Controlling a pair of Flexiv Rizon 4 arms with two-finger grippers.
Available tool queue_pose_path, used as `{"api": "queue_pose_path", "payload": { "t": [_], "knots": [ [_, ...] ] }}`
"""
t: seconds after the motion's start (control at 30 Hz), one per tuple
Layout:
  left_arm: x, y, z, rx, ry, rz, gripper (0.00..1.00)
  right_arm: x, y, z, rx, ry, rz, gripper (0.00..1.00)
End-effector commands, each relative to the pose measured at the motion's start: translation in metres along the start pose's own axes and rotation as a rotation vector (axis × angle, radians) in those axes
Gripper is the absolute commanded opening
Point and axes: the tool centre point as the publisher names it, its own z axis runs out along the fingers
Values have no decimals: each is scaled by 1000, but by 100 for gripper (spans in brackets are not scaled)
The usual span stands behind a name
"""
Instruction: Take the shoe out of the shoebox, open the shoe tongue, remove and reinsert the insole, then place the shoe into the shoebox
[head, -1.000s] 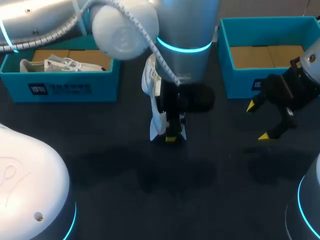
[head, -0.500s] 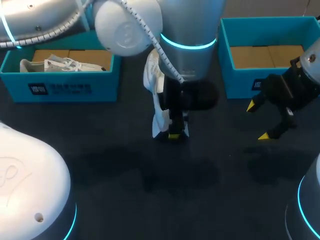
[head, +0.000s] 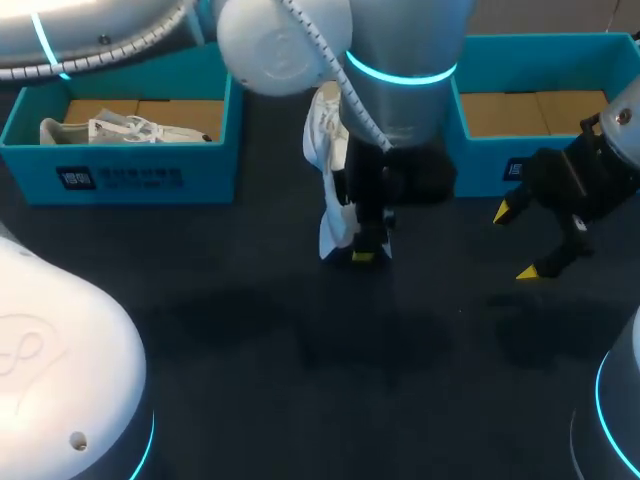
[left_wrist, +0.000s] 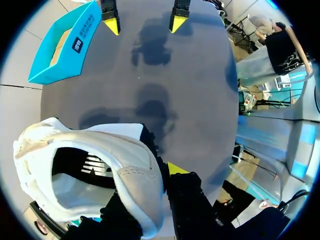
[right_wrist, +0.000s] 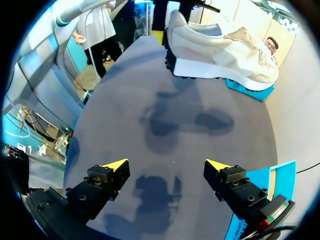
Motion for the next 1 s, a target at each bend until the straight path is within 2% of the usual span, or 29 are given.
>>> {"api": "queue_pose_path", "payload": {
  "t": [0.03,0.3,0.47,0.87,1.0],
  "knots": [
    [-21,9,-2,-2,56,18,0,1,0,1,3,-1,1,100],
    [-60,47,-21,13,28,50,0,1,0,1,3,-1,1,100],
    [-86,73,-29,4,54,66,0,1,0,1,3,-1,1,100],
    [-141,155,-29,-7,43,124,0,1,0,1,3,-1,1,100],
    [-161,184,-30,13,69,112,0,1,0,1,3,-1,1,100]
  ]
}}
